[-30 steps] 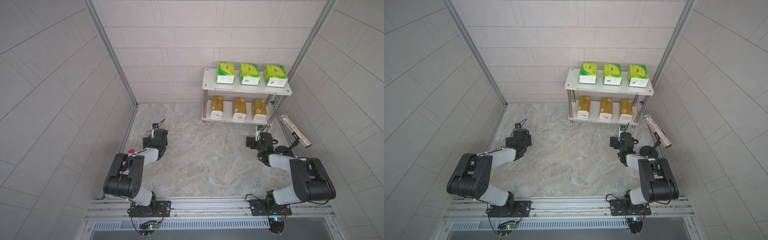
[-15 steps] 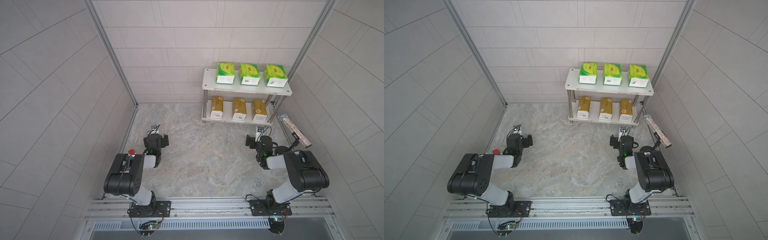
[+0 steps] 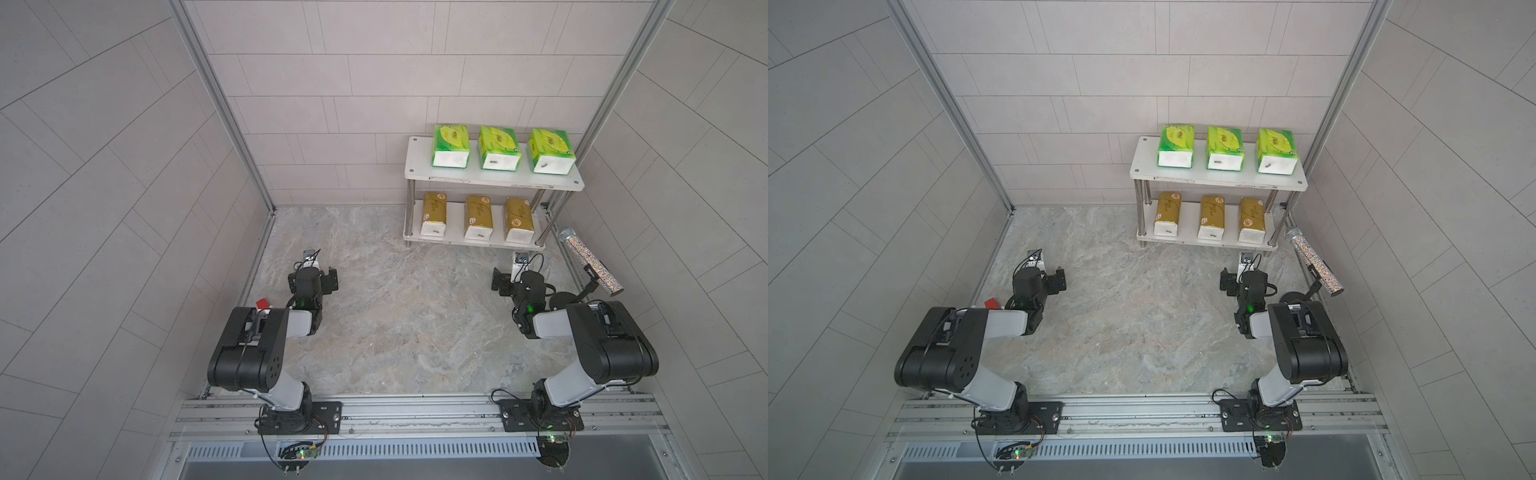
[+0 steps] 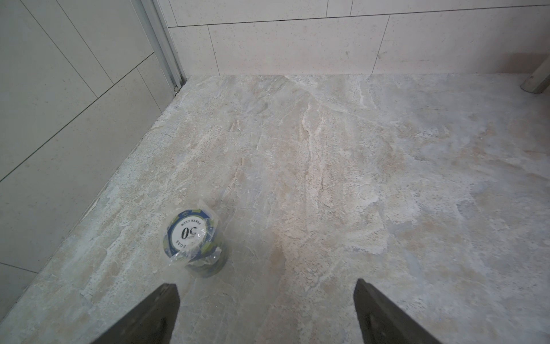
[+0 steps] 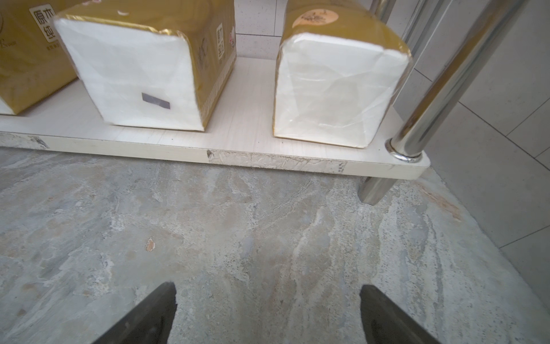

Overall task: Place the tissue boxes on the shelf by color
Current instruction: Reset both arms

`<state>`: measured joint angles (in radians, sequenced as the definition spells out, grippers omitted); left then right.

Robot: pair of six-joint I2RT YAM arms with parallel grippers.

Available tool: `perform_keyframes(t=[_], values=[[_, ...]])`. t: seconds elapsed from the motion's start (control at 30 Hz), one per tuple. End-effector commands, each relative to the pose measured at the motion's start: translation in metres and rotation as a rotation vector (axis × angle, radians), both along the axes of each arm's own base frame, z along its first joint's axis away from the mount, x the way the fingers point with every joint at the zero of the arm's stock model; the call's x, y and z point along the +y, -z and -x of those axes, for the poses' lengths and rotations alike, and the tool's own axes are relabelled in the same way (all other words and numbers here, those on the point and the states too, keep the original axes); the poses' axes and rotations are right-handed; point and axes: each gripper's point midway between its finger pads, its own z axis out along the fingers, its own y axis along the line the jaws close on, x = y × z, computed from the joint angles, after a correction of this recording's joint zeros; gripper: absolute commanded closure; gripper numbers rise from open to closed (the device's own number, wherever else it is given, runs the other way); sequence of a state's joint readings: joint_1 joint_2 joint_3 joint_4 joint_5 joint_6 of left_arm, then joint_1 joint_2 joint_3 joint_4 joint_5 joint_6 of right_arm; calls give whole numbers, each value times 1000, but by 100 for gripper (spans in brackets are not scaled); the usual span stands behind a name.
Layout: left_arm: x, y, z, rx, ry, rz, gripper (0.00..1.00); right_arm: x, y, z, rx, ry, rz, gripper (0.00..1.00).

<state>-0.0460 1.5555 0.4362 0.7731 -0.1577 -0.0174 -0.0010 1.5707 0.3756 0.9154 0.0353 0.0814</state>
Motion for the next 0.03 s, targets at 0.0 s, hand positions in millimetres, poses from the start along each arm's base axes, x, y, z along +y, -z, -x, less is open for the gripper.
perform_keyframes(t=[0.0], values=[[1, -4, 0, -14, 2, -8, 0, -3, -5, -1, -16, 13, 13, 0]])
